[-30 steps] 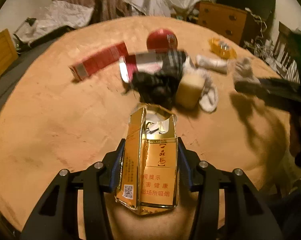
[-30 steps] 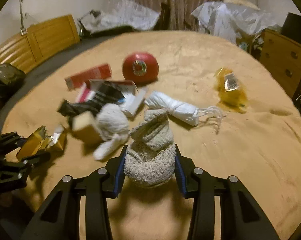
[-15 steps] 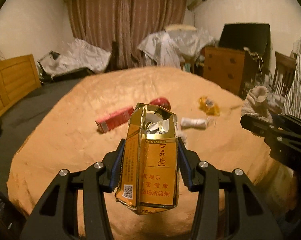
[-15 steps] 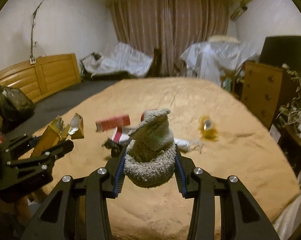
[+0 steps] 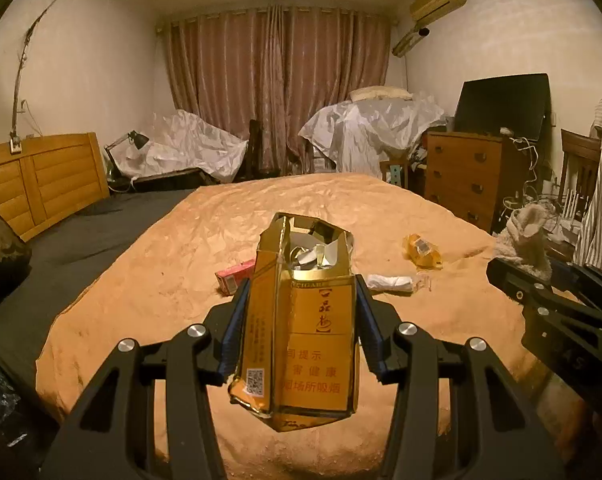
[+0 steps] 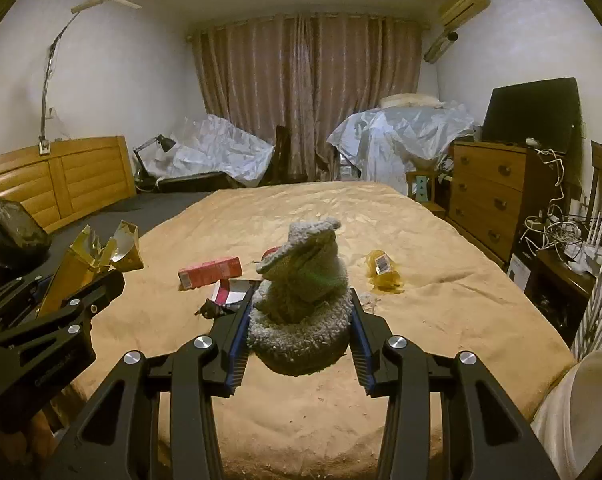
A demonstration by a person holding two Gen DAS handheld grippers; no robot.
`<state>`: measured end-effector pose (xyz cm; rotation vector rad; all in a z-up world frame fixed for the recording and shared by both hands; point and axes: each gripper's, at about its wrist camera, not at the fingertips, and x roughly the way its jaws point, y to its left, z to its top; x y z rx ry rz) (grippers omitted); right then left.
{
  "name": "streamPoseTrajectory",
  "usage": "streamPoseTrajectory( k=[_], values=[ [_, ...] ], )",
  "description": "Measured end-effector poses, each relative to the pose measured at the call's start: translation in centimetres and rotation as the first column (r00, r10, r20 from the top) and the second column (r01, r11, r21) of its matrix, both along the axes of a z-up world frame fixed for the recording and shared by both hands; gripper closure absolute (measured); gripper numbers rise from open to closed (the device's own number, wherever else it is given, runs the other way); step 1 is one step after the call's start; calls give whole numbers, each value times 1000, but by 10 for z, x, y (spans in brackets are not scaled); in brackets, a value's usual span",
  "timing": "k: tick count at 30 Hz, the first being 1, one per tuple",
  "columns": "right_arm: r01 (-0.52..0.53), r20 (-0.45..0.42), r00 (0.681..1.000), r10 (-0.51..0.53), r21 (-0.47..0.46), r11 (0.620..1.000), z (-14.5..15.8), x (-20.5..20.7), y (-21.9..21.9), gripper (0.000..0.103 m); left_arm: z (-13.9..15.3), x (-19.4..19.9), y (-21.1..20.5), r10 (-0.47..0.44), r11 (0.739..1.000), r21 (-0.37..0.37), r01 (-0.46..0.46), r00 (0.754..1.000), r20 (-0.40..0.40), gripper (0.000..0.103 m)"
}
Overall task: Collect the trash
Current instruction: 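Lift the gold box with the left gripper while the right carries the grey sock to the bucket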
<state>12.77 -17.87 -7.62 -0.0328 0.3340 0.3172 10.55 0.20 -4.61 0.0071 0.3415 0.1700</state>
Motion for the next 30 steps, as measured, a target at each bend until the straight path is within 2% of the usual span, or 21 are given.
streamPoseTrajectory(
  k=[9,16,23,30],
  values=[
    [-5,-4,1000,5,7,1000,-4,2,-1,59,-1,-3,-2,-4,1000,-2,4,1000,-1,56],
    [8,-8,1000,-8,8,1000,13,3,-14,59,4,7,-15,-58,998,-12,58,998,-5,56],
    [115,1,993,-115,-5,993,40,-8,-78,59,14,24,-62,-182,983,-18,182,983,1,56],
    [251,-11,968,-251,-32,968,60,-26,-175,59,21,35,-138,-353,935,-23,353,935,-16,56]
  ],
)
